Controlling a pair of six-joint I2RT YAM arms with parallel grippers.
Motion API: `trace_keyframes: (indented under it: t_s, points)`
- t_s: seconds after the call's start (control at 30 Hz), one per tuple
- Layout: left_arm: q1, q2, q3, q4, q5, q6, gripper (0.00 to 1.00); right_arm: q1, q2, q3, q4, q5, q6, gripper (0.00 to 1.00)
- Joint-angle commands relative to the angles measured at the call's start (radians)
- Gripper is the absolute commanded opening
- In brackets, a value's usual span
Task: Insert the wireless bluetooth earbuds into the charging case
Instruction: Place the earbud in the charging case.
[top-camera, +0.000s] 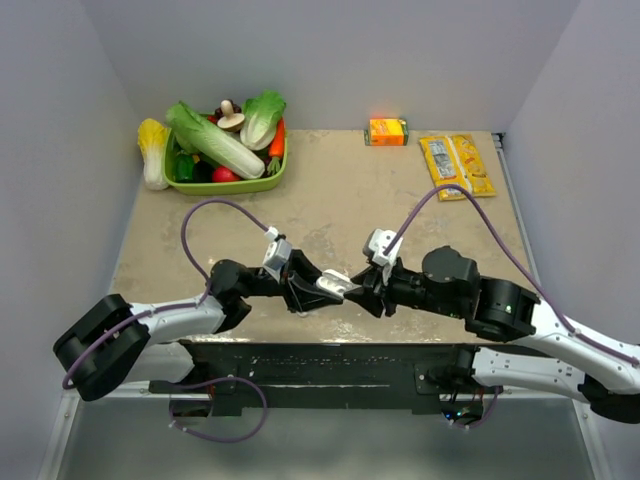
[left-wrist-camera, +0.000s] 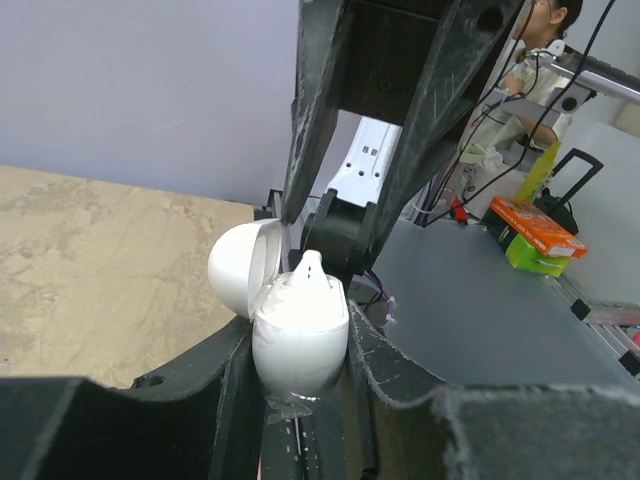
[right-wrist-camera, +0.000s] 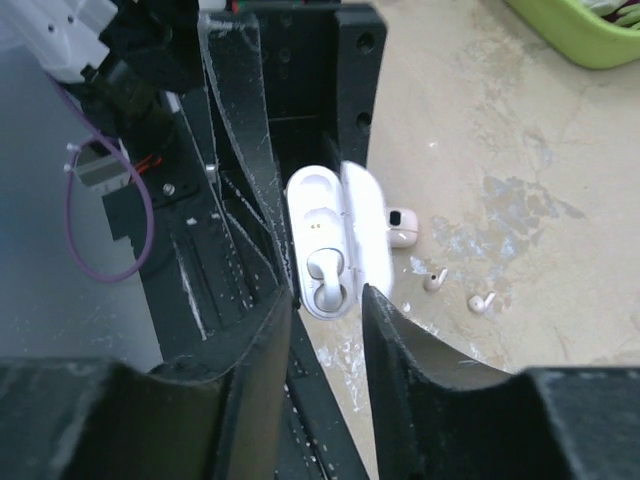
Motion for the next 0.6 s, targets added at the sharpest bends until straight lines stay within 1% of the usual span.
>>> trace_keyframes:
  t_s: [0.0, 0.07, 0.1, 0.13, 0.2, 0.23, 0.27, 0.33, 0.37, 0.43, 0.47, 0.5, 0.53, 0.57]
  points:
    - [-0.005, 0.004, 0.013, 0.200, -0.013, 0.014, 0.00, 0.001, -0.072, 0.014, 0.086, 0.126, 0.036, 0.40]
    - [-0.003, 0.003, 0.005, 0.200, -0.028, 0.021, 0.00, 0.001, -0.120, 0.017, 0.100, 0.204, 0.063, 0.43]
    - [-0.003, -0.008, -0.007, 0.195, -0.036, 0.028, 0.00, 0.001, -0.143, 0.011, 0.112, 0.320, 0.076, 0.44]
    - [-0.003, -0.017, -0.017, 0.191, -0.059, 0.035, 0.00, 0.001, -0.189, -0.010, 0.132, 0.391, 0.117, 0.48]
    - [-0.003, -0.055, -0.046, 0.169, -0.082, 0.060, 0.00, 0.001, -0.206, -0.032, 0.125, 0.520, 0.163, 0.53]
    - [-0.003, -0.071, -0.056, 0.154, -0.106, 0.070, 0.00, 0.001, -0.194, -0.054, 0.102, 0.601, 0.213, 0.55]
    - [-0.003, -0.088, -0.078, 0.130, -0.115, 0.087, 0.00, 0.001, -0.177, -0.070, 0.096, 0.614, 0.235, 0.56]
    - [-0.003, -0.137, -0.102, 0.114, -0.141, 0.100, 0.00, -0.004, -0.140, -0.126, 0.103, 0.581, 0.293, 0.58]
    - [-0.003, -0.154, -0.122, 0.099, -0.149, 0.106, 0.00, -0.006, -0.093, -0.150, 0.123, 0.556, 0.307, 0.58]
    - [-0.003, -0.201, -0.139, 0.079, -0.171, 0.114, 0.00, -0.009, -0.044, -0.220, 0.204, 0.499, 0.341, 0.58]
    - [-0.003, -0.220, -0.156, 0.060, -0.175, 0.117, 0.00, -0.010, 0.007, -0.243, 0.241, 0.438, 0.344, 0.57]
    - [-0.003, -0.255, -0.165, 0.053, -0.183, 0.118, 0.00, -0.009, 0.039, -0.262, 0.275, 0.401, 0.347, 0.54]
    - [-0.005, -0.273, -0.173, 0.042, -0.201, 0.120, 0.00, -0.010, 0.071, -0.295, 0.348, 0.364, 0.346, 0.52]
    - [-0.005, -0.292, -0.185, 0.004, -0.214, 0.129, 0.00, -0.010, 0.105, -0.306, 0.382, 0.287, 0.343, 0.50]
